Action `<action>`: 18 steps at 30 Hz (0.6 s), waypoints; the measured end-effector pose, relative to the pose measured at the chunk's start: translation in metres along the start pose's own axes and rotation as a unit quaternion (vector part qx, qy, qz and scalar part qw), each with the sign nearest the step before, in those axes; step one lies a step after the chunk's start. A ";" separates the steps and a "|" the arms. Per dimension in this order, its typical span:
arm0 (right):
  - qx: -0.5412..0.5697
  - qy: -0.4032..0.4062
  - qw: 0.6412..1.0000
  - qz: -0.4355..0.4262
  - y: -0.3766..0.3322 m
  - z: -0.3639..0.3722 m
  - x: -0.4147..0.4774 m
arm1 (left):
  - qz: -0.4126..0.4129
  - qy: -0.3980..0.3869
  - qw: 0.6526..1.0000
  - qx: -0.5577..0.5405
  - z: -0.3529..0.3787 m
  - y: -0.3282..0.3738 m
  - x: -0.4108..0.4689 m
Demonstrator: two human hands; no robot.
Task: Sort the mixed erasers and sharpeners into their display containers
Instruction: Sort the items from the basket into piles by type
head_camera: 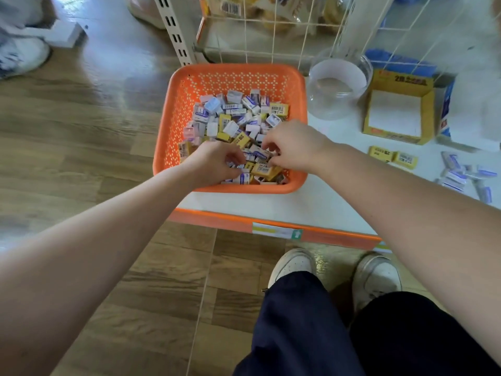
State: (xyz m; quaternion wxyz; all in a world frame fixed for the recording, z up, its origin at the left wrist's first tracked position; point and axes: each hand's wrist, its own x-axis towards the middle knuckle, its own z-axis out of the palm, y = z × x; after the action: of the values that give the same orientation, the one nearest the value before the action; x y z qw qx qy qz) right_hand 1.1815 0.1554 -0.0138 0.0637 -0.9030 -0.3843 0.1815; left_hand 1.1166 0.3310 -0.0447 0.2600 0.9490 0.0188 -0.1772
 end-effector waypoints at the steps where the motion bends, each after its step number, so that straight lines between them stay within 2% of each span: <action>1: -0.025 -0.009 1.000 -0.001 -0.003 0.000 0.000 | -0.003 -0.003 1.000 -0.005 0.000 0.000 0.000; 7: -0.148 -0.027 0.989 0.010 -0.022 0.018 0.002 | -0.027 -0.050 0.997 0.048 0.001 0.000 0.003; 10: -0.154 -0.021 0.988 0.007 -0.019 0.017 0.000 | -0.026 -0.059 0.997 0.049 0.001 0.002 0.004; 15: -0.072 0.031 0.997 -0.002 -0.011 0.021 0.000 | -0.014 -0.057 0.998 0.025 0.002 0.001 0.004; 18: 0.001 0.096 0.995 0.008 -0.009 0.025 -0.003 | -0.013 -0.060 0.998 -0.003 0.002 0.001 0.003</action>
State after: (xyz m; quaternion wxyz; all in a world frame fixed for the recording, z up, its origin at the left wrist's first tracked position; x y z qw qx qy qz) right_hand 1.1646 0.1593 -0.0336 0.0999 -0.9191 -0.3690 0.0951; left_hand 1.1185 0.3293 -0.0471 0.2613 0.9356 0.0162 -0.2370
